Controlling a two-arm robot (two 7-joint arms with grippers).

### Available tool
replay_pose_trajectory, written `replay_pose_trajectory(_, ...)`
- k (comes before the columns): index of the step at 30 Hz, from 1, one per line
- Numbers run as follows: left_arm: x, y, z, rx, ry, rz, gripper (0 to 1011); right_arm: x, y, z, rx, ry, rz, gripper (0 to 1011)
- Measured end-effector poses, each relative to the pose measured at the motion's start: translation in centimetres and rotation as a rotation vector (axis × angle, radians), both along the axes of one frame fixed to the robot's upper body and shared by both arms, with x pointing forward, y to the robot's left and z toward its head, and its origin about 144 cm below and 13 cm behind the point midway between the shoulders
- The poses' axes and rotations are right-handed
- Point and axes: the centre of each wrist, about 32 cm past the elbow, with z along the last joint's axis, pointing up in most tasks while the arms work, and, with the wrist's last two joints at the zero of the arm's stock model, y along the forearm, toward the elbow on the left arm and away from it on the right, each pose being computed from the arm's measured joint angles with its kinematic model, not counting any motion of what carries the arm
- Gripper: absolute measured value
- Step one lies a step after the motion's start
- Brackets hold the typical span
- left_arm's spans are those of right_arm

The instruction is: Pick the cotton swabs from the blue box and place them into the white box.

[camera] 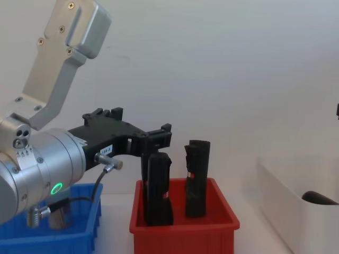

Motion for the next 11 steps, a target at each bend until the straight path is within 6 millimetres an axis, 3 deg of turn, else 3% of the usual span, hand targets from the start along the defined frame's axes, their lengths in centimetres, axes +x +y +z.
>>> replay_pose_trajectory(11,0.0,0.0,0.0,0.0,0.0,0.0,1004,0.0,0.0,0.0,0.0,0.0,0.0,1002)
